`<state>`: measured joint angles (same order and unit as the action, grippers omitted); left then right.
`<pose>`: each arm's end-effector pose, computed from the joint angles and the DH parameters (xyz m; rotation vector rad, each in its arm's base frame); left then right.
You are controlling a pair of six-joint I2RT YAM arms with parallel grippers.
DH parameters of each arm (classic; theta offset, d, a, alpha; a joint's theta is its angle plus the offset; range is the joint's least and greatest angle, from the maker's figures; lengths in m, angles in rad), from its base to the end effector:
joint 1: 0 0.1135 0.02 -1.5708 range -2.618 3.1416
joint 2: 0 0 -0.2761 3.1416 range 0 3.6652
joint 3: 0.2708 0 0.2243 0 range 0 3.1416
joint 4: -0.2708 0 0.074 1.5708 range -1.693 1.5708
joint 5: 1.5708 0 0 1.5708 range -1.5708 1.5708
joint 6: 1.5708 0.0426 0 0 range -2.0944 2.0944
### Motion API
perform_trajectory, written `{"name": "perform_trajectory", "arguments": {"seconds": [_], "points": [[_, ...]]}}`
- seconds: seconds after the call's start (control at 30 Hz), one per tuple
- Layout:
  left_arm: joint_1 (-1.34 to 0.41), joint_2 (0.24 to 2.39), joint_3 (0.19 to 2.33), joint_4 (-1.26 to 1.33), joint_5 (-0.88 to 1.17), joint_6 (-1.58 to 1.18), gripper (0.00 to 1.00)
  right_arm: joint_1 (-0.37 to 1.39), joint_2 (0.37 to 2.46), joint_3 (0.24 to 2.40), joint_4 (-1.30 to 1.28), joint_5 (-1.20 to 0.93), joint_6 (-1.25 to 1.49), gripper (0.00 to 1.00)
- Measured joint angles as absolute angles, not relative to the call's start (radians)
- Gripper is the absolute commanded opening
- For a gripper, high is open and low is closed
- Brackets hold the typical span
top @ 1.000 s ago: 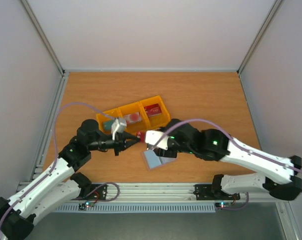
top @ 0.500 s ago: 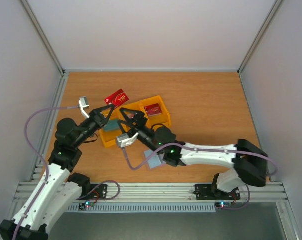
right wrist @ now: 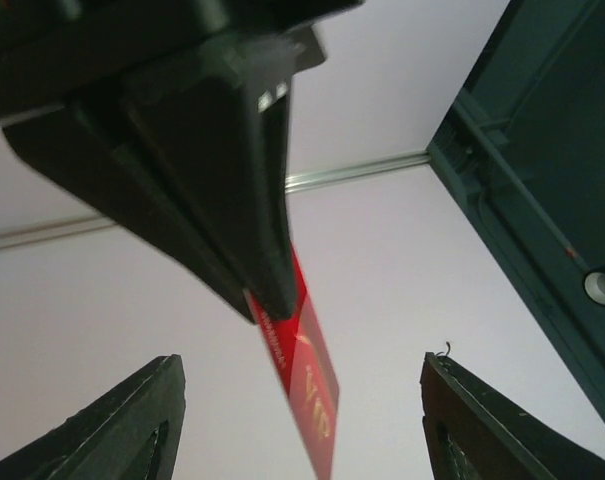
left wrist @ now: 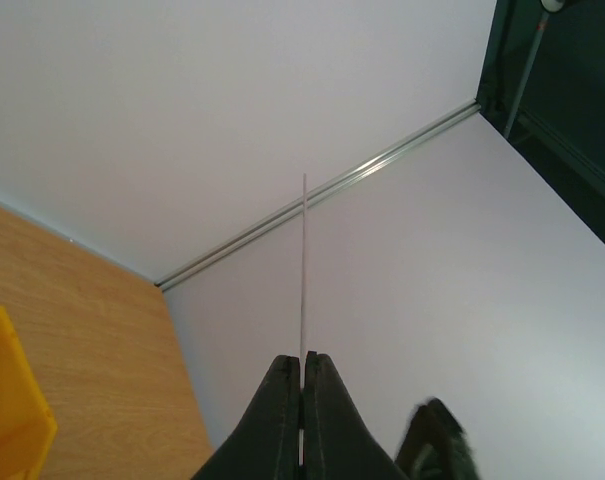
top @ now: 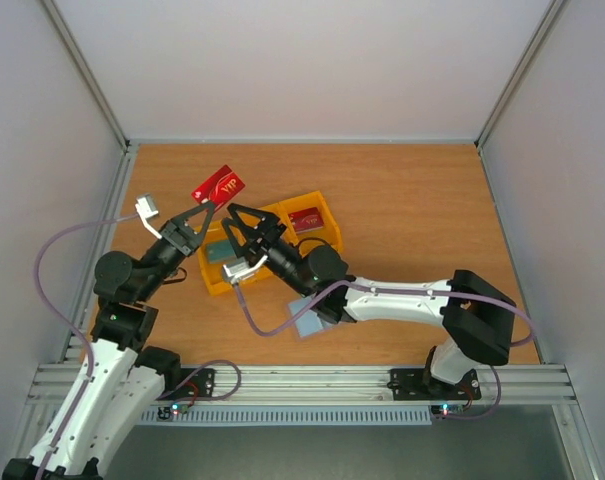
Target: Take the credit cards out of the card holder
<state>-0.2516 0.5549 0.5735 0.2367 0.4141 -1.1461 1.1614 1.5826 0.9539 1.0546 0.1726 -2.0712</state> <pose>0.1019 -0.0439 0.3515 -0.2696 1.4670 -1.4301 0.1416 0.3080 0.3589 -1.1936 0.1053 -0.9020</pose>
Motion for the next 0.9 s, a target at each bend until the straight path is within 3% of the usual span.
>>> {"name": "perform_trajectory", "arguments": {"seconds": [0.4,0.5,0.6,0.73,0.77,0.83,0.9], "points": [[-0.252,0.583,0.574,0.255,0.439,-1.152,0.0,1.081,1.693,1.061,1.055,0.115,-2.085,0.37],[-0.252,0.583,0.574,0.255,0.441,-1.152,0.0,1.075,1.705,1.08,1.055,0.103,-2.086,0.23],[-0.252,0.583,0.574,0.257,0.441,-1.152,0.0,1.072,1.716,1.095,1.055,0.095,-2.088,0.02],[-0.25,0.586,0.573,0.26,0.441,-1.155,0.0,1.069,1.723,1.101,1.055,0.099,-2.092,0.01],[-0.25,0.588,0.572,0.262,0.441,-1.155,0.13,1.068,1.723,1.101,1.054,0.102,-2.093,0.01],[-0.25,0.588,0.567,0.265,0.442,-1.155,0.61,1.068,1.723,1.096,1.055,0.112,-2.095,0.01],[-0.25,0.581,0.557,0.266,0.437,-1.147,0.85,1.069,1.721,1.077,1.054,0.138,-2.094,0.01]]}}
